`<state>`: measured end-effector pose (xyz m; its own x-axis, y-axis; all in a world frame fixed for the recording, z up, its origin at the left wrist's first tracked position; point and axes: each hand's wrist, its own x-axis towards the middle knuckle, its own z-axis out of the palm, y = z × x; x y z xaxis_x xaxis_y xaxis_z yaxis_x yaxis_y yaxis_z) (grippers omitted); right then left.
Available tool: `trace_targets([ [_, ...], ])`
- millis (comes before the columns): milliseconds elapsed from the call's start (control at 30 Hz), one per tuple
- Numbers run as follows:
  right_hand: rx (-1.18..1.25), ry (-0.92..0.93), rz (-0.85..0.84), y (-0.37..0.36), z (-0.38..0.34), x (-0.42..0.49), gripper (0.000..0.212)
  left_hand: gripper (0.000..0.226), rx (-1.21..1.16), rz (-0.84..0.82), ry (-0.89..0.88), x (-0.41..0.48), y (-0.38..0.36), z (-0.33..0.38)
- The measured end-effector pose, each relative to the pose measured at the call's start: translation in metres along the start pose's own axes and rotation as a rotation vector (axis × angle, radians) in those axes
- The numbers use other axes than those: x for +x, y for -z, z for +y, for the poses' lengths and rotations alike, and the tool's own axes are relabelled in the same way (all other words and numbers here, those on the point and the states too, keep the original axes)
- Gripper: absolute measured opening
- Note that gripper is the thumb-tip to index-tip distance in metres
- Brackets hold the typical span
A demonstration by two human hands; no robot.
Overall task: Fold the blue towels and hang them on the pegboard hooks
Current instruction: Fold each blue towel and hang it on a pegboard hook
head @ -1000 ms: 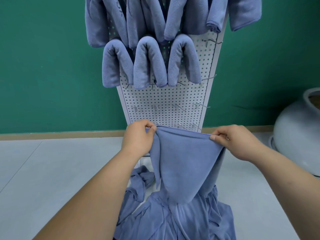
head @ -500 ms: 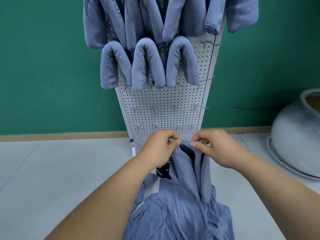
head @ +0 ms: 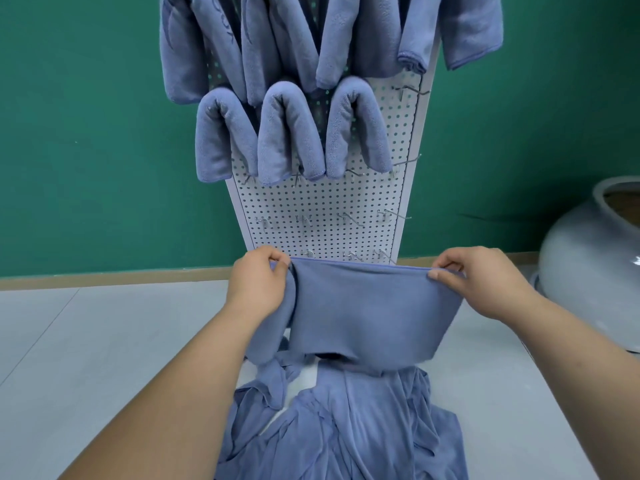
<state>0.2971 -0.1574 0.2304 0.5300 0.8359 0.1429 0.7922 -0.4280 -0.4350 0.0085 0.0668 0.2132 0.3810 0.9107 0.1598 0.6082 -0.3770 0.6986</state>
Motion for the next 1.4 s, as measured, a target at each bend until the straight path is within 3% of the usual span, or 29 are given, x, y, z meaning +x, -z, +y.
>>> trace_targets([
  [100, 0.085, -0.041, 0.052, 0.000, 0.000, 0.001, 0.019, 0.016, -0.021, 0.032, 0.041, 0.001, 0.001, -0.003],
  [200, 0.319, -0.018, 0.029, -0.002, -0.012, -0.001, 0.010, 0.015, -0.042, 0.013, 0.035, 0.000, -0.002, -0.005],
  [300, 0.569, 0.025, -0.054, -0.001, -0.035, -0.006, 0.007, 0.009, -0.164, -0.044, 0.036, -0.003, -0.008, -0.003],
  [433, 0.694, 0.046, -0.219, -0.001, -0.062, -0.013, 0.019, 0.028, -0.358, -0.158, 0.072, -0.010, -0.013, 0.013],
  [567, 0.605, 0.117, -0.265, -0.013, -0.072, -0.015, 0.038, 0.034, -0.501, -0.248, 0.071, -0.020, -0.015, 0.029],
  [700, 0.516, 0.174, -0.121, -0.024, -0.078, -0.016, 0.013, 0.038, -0.611, -0.335, 0.070, -0.030, -0.016, 0.042],
  [867, 0.523, 0.291, -0.054, -0.028, -0.085, -0.017, 0.008, 0.030, -0.704, -0.427, 0.040, -0.038, -0.023, 0.052],
  [967, 0.551, 0.275, -0.084, -0.028, -0.088, -0.019, 0.009, 0.019, -0.682, -0.446, 0.002, -0.042, -0.027, 0.057],
  [1200, 0.513, 0.215, 0.013, -0.029, -0.085, -0.016, 0.018, 0.019, -0.695, -0.464, -0.003, -0.050, -0.030, 0.068],
  [1400, 0.570, 0.190, -0.014, -0.025, -0.083, -0.014, 0.022, 0.016, -0.724, -0.489, -0.077, -0.049, -0.027, 0.065],
])
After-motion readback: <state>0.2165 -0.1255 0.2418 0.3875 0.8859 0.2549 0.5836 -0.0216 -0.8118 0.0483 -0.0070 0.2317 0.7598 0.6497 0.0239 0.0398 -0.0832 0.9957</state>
